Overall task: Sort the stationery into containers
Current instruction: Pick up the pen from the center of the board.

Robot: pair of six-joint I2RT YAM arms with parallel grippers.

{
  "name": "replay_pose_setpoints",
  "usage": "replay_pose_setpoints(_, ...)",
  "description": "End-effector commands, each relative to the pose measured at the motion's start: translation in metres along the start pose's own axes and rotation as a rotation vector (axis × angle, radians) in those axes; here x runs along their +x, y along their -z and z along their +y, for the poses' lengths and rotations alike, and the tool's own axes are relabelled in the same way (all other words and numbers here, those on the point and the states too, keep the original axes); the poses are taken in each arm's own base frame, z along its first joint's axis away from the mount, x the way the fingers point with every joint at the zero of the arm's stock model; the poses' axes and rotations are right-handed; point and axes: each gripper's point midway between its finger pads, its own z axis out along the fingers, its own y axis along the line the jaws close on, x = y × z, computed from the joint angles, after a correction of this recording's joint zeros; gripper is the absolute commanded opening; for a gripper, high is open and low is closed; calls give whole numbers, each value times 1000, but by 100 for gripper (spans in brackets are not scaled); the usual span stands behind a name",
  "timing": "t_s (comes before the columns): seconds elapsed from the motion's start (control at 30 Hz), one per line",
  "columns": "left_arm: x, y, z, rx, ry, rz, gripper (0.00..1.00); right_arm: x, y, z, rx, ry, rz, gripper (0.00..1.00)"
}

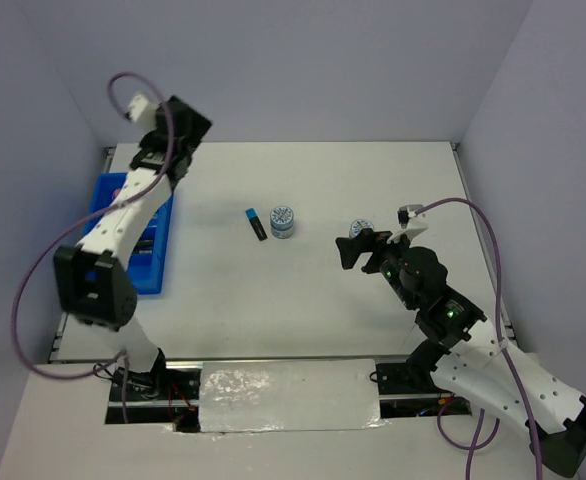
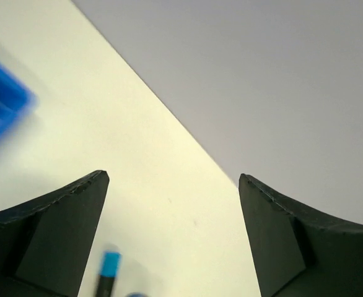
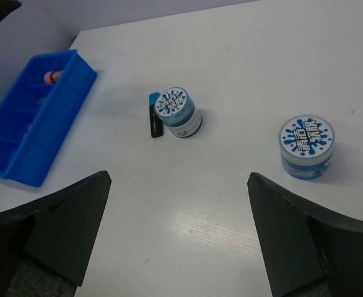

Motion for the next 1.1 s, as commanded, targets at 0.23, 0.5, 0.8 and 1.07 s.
replay_pose_setpoints(0.23, 209, -32, -10, -107, -533, 408, 99, -15, 1, -6, 35, -21, -50, 100)
replay_pose_setpoints(0.5, 252, -22, 22, -151, -625, 434, 99, -13, 1, 3, -9, -35, -42, 100)
replay_pose_setpoints(0.8, 288, -5, 65, -227, -660, 503, 86, -11, 1, 3, -14, -39, -39, 100)
replay_pose_setpoints(1.07, 314, 2, 95, -254, -674, 566, 64, -11, 2, 4, -21, -42, -41, 100)
